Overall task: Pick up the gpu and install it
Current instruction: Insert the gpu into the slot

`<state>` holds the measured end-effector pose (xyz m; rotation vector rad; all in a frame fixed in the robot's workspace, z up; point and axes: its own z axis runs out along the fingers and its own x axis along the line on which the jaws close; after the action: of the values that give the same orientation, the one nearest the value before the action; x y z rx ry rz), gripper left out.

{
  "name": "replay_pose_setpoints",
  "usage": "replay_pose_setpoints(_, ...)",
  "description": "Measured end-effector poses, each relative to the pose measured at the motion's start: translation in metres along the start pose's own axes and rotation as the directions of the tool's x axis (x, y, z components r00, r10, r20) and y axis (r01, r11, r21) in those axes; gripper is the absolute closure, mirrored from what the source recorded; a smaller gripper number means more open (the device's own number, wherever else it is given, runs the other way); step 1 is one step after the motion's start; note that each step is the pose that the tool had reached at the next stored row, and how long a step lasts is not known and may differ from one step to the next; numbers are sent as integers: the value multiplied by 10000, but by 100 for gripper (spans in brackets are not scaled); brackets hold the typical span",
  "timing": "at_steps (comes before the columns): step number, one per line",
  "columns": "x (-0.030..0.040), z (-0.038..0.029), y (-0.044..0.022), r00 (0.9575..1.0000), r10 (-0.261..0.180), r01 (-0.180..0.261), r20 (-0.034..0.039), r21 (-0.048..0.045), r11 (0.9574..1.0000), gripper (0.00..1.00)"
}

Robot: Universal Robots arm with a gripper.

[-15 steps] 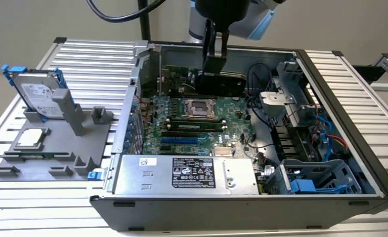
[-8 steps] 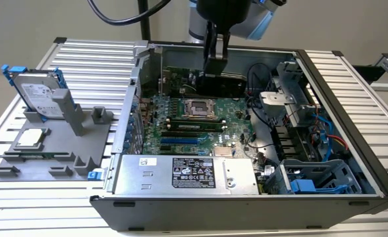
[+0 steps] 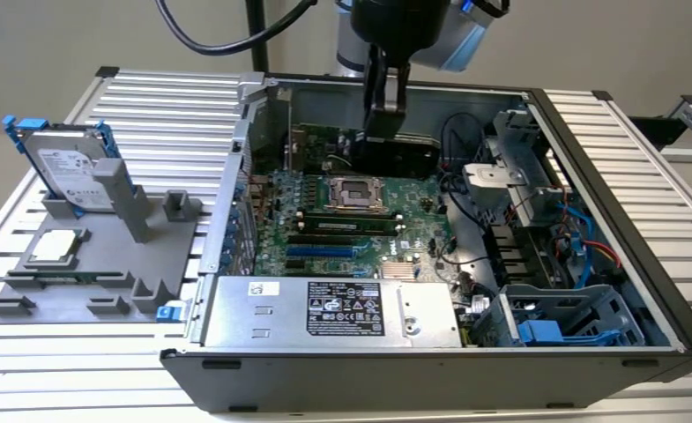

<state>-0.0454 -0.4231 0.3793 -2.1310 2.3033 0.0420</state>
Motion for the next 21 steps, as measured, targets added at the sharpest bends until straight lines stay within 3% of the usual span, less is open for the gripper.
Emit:
replay_pose_setpoints(4,-1,28,-1,10000,-3,3,6,87,10000,100)
replay_pose_setpoints(21,0,98,-1,10000,-3,3,10,133,9999,100)
